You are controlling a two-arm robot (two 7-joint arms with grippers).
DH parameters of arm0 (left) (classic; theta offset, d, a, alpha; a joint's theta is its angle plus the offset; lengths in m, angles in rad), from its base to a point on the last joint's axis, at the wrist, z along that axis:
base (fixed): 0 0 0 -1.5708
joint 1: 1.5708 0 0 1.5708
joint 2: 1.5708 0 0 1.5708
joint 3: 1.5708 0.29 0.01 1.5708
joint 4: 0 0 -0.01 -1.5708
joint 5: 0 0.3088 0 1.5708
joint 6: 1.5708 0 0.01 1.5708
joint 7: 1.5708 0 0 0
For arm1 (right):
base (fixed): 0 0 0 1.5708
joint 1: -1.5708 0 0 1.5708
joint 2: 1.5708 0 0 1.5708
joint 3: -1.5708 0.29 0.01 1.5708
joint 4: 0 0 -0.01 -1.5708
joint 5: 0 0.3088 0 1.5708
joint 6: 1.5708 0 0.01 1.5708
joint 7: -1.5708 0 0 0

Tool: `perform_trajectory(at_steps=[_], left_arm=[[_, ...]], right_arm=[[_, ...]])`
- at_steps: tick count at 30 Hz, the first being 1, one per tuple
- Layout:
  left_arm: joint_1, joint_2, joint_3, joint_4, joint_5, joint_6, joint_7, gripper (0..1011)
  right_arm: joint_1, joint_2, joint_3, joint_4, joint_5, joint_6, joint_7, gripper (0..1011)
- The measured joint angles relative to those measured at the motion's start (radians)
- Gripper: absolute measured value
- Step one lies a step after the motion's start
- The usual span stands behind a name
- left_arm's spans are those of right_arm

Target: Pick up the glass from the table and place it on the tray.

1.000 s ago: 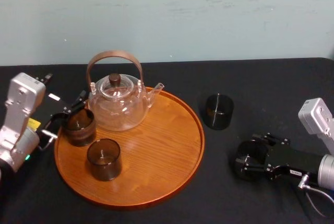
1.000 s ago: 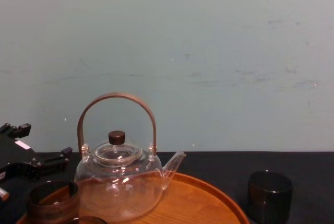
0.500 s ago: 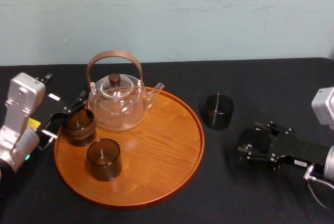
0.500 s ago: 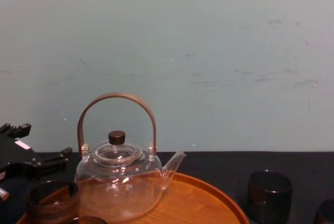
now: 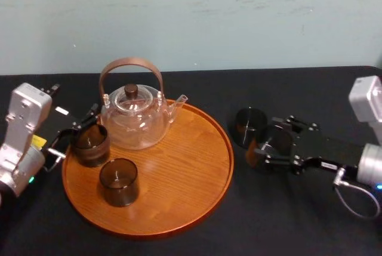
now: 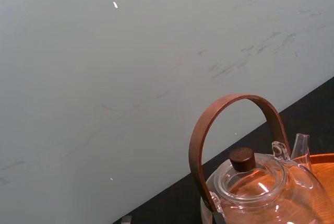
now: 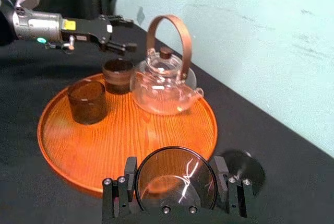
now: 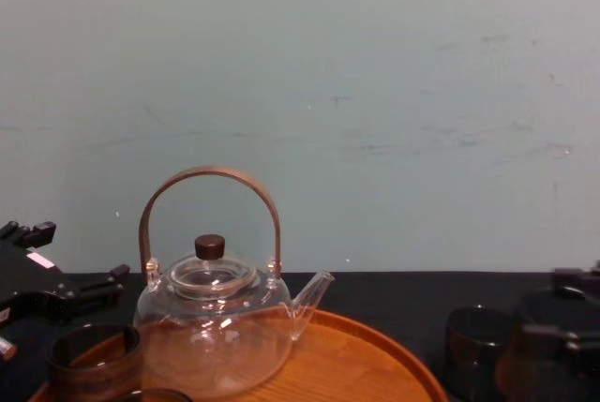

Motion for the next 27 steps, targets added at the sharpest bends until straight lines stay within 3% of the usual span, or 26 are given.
perform_trajectory(at_steps=[13,27], left_arm=[[0.000,0.000,0.000,0.000,0.000,0.000,0.000,1001],[0.000,0.000,0.000,0.000,0.000,0.000,0.000,1002]], right_arm=[[0.124,-0.080,-0.110,0.051,-0.055,-0.004,0.021,903],[0.211,-0.167,-0.225,0.110,-0.101,-0.024,0.058,903]])
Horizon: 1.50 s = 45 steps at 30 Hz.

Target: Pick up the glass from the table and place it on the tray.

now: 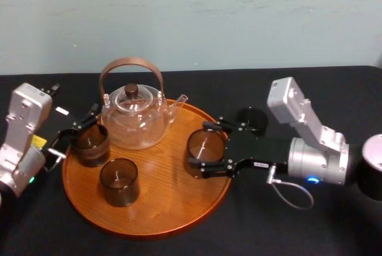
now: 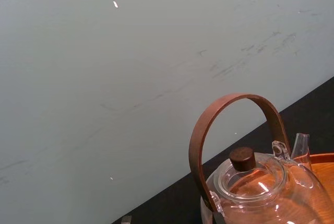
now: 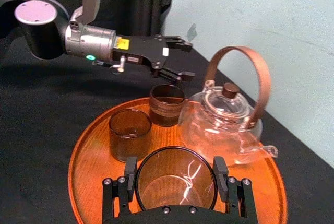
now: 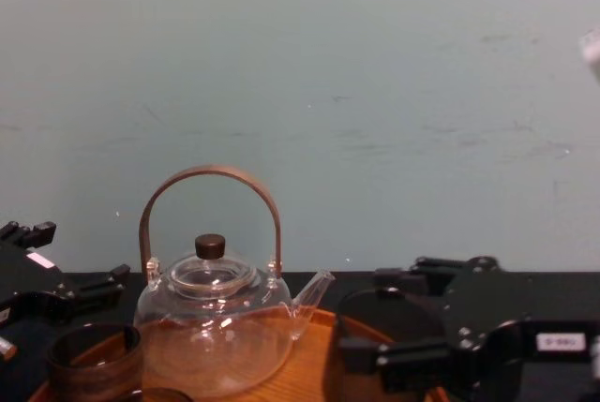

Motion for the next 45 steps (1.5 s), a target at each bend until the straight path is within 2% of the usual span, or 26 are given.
perform_trajectory(at_steps=[12,27,34,45], left_arm=[[0.000,0.000,0.000,0.000,0.000,0.000,0.000,1001],[0.000,0.000,0.000,0.000,0.000,0.000,0.000,1001],[0.000,0.000,0.000,0.000,0.000,0.000,0.000,1001],[0.000,0.000,0.000,0.000,0.000,0.000,0.000,1002]], right_arm=[[0.033,-0.053,-0.053,0.080,-0.022,-0.037,0.014,903],[0.058,-0.100,-0.090,0.176,-0.039,-0.060,0.033,902],[0.064,-0.117,-0.100,0.217,-0.048,-0.063,0.036,903],[0.063,-0.118,-0.100,0.218,-0.048,-0.062,0.035,905]])
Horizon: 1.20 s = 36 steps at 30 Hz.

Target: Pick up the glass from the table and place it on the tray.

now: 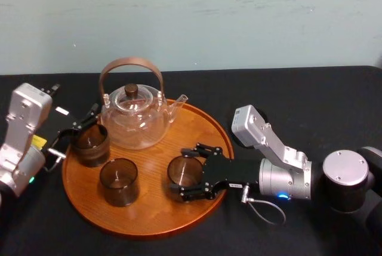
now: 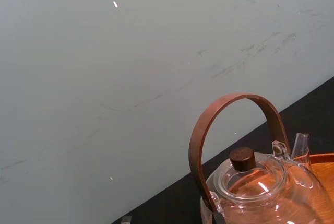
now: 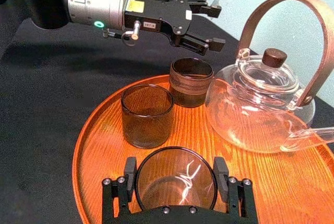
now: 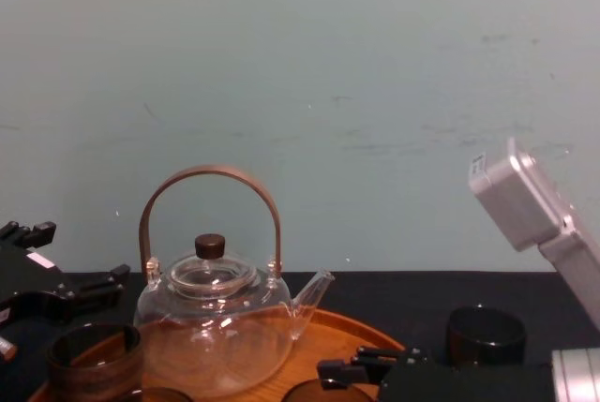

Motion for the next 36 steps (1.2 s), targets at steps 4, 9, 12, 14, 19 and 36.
perform_trajectory(at_steps=[4,9,12,14,19,36], left_arm=[[0.000,0.000,0.000,0.000,0.000,0.000,0.000,1001],[0.000,0.000,0.000,0.000,0.000,0.000,0.000,1001],[0.000,0.000,0.000,0.000,0.000,0.000,0.000,1001],[0.000,0.000,0.000,0.000,0.000,0.000,0.000,1002],[0.000,0.000,0.000,0.000,0.000,0.000,0.000,1001],[0.000,0.000,0.000,0.000,0.000,0.000,0.000,1001]], right_arm=[[0.000,0.000,0.000,-0.001,0.001,0.000,0.000,997],[0.000,0.001,0.001,-0.002,0.001,0.000,0.000,1003],[0.000,0.001,0.001,-0.002,0.001,0.000,0.000,1002],[0.000,0.001,0.001,-0.002,0.002,0.001,0.000,1002],[0.000,0.001,0.001,-0.003,0.002,0.001,0.000,1002],[-0.030,0.063,0.031,-0.062,0.061,0.000,0.043,1002]])
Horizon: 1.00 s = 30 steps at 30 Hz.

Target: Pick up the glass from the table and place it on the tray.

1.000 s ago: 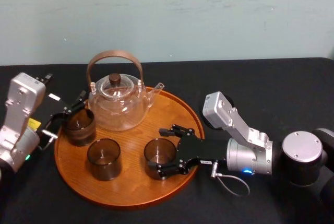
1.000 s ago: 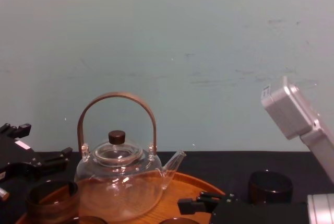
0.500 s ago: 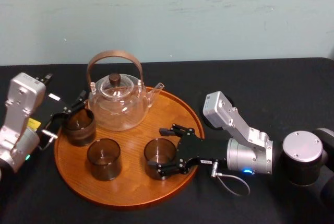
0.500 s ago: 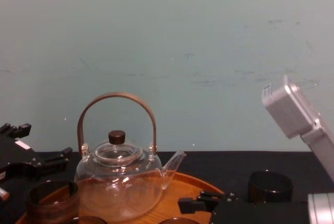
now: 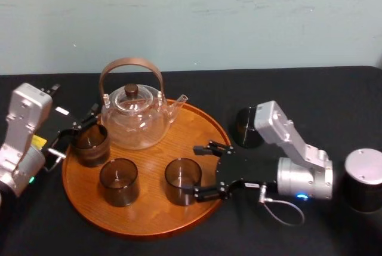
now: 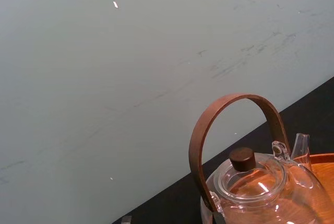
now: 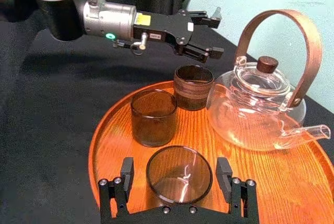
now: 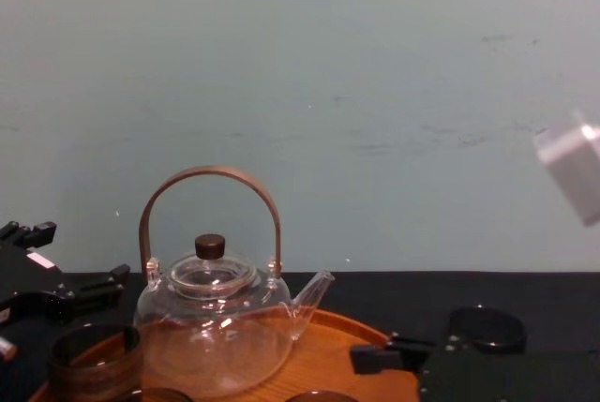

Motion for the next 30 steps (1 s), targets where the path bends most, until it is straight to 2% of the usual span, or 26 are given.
perform_trajectory(at_steps=[9,13,16,17,18,22,25,30], left_arm=[[0.000,0.000,0.000,0.000,0.000,0.000,0.000,1001],[0.000,0.000,0.000,0.000,0.000,0.000,0.000,1001],[0.000,0.000,0.000,0.000,0.000,0.000,0.000,1001],[0.000,0.000,0.000,0.000,0.000,0.000,0.000,1001],[0.000,0.000,0.000,0.000,0.000,0.000,0.000,1001],[0.000,0.000,0.000,0.000,0.000,0.000,0.000,1002],[0.000,0.000,0.000,0.000,0.000,0.000,0.000,1001],[0.000,0.000,0.000,0.000,0.000,0.000,0.000,1002]], right_arm=[[-0.056,0.098,0.038,-0.090,0.057,-0.007,0.024,1002],[-0.074,0.131,0.051,-0.115,0.076,-0.017,0.034,1002],[-0.097,0.166,0.071,-0.143,0.098,-0.033,0.041,1002],[-0.115,0.188,0.087,-0.161,0.113,-0.044,0.042,1003],[-0.115,0.188,0.087,-0.161,0.113,-0.044,0.042,1002],[-0.155,0.228,0.129,-0.193,0.144,-0.067,0.028,1002],[-0.174,0.240,0.150,-0.202,0.156,-0.071,0.008,1002],[-0.221,0.250,0.206,-0.213,0.181,-0.058,-0.069,1002]])
